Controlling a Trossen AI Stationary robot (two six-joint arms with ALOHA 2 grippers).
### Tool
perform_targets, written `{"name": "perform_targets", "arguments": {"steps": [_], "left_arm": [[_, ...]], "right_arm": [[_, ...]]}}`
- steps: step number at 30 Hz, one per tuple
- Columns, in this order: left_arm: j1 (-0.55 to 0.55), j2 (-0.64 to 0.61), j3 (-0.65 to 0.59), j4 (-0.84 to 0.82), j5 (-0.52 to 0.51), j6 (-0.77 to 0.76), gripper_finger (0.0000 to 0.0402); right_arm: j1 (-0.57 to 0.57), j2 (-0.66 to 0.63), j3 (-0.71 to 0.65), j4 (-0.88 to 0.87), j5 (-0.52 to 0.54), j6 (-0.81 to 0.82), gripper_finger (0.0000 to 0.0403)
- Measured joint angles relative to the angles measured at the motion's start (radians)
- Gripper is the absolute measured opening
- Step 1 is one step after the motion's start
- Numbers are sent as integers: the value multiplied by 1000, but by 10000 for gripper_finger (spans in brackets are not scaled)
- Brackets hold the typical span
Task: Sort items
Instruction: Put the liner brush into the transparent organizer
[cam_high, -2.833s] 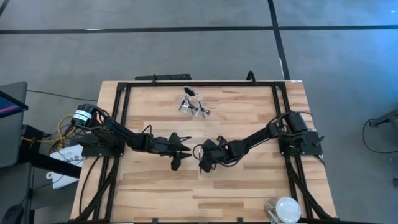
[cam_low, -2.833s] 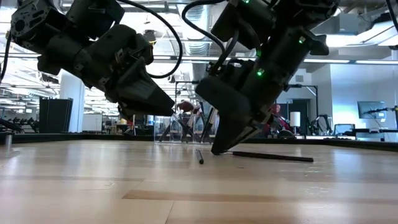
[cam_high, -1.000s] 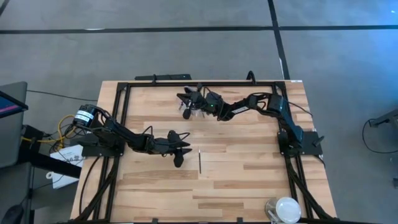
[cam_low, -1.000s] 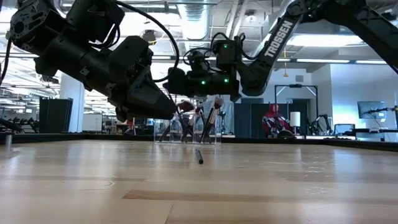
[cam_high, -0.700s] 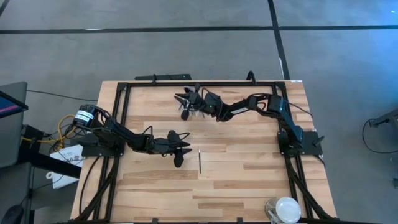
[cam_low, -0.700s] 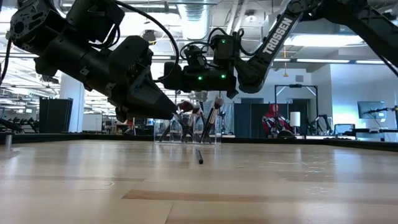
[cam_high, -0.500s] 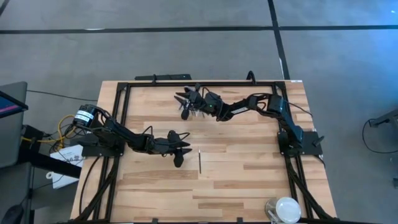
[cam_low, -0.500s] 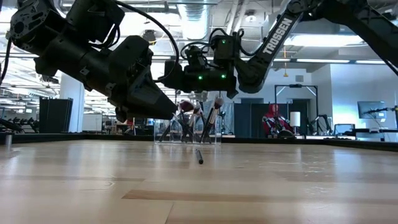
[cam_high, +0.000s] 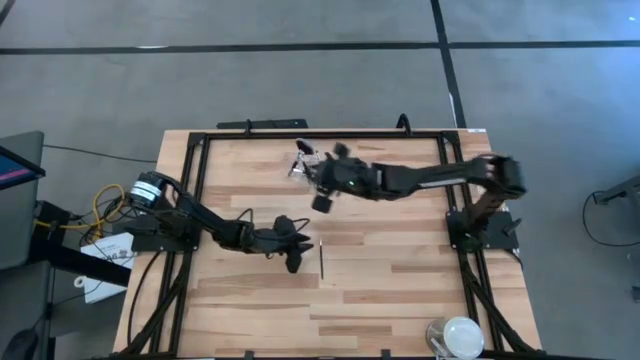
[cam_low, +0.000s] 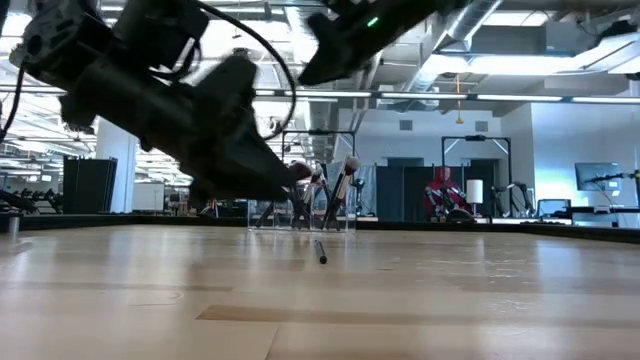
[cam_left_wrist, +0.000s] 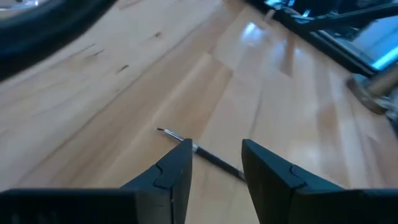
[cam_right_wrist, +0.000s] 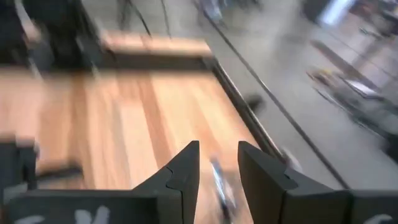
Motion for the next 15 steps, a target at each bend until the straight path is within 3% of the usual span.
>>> {"name": "perform_targets", "arguments": {"steps": [4,7,13,15], "left_arm": [[18,105,92,0,-11,-4,136],[32,149,146,-43,-13,-18,136],[51,114,242,-433,-10,-141,136],[55,107,268,-495,-10,-155,136]], "right_arm": [[85,-135,-1,-231,152,60,102],[139,-206,0,-302,181,155,102],[222,-261,-1,-332,181,179,102],[240,-259,-1,-333,181,176,102]]}}
